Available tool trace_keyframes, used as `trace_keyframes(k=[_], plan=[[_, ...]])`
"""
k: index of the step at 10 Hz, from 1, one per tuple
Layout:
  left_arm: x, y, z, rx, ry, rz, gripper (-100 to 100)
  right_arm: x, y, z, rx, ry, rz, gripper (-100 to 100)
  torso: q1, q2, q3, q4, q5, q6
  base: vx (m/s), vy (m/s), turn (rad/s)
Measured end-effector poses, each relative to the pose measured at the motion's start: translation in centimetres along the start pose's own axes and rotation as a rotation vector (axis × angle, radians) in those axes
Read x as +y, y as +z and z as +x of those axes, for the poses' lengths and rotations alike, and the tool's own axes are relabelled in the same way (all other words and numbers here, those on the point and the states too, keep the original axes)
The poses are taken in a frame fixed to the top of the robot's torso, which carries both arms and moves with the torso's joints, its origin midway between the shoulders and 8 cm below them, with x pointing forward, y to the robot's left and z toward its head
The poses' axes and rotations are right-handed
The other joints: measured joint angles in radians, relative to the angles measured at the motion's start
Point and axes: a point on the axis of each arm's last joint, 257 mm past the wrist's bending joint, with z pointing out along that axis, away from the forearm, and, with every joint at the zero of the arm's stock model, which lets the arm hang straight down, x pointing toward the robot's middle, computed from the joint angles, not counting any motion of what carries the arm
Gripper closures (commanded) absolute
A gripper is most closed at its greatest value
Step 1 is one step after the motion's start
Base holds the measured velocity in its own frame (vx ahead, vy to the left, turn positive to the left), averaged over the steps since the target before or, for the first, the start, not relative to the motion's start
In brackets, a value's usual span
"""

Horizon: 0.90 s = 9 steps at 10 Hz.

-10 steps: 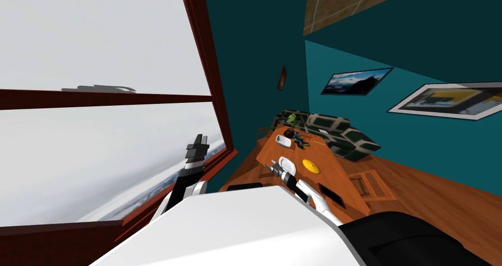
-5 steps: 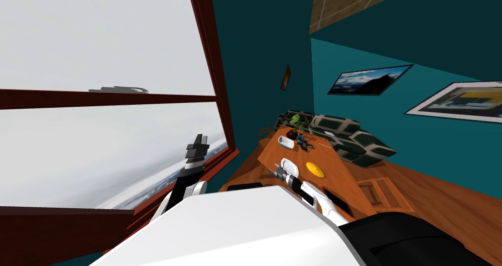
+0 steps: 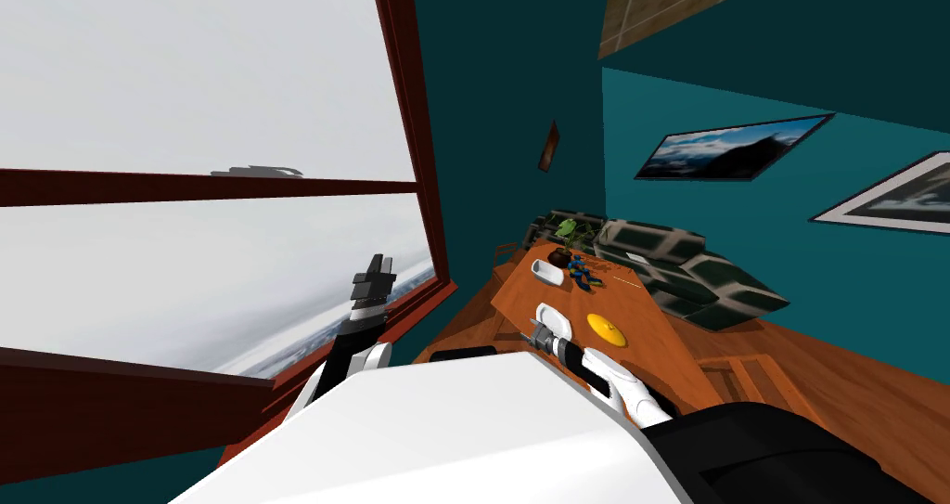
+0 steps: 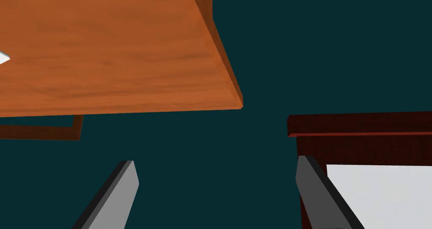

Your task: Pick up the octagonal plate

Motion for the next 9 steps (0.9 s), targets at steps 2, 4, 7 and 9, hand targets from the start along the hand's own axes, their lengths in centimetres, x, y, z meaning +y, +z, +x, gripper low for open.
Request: trace_keyframes(k=[2, 4, 7, 9], plan=[[0.0, 0.0, 0.0, 0.000, 0.000, 0.000, 0, -0.7, -0.2, 1.6, 0.041, -0.026, 0.006, -100, 0.000, 0.000, 0.000, 0.000, 0.000, 0.000, -0.001, 0.003, 0.059], [0.0, 0.0, 0.0, 0.000, 0.000, 0.000, 0, -2.3, -1.3, 4.8, 0.130, -0.096, 0.010, -100, 0.000, 0.000, 0.000, 0.000, 0.000, 0.000, -0.001, 0.008, 0.166], [0.0, 0.0, 0.0, 0.000, 0.000, 0.000, 0, -4.7, -5.1, 9.3, 0.265, -0.186, 0.017, -100, 0.000, 0.000, 0.000, 0.000, 0.000, 0.000, 0.000, 0.003, 0.083], [0.0, 0.0, 0.0, 0.000, 0.000, 0.000, 0, -7.0, -7.5, 11.9, 0.361, -0.261, 0.019, -100, 0.000, 0.000, 0.000, 0.000, 0.000, 0.000, 0.000, 0.005, 0.113]])
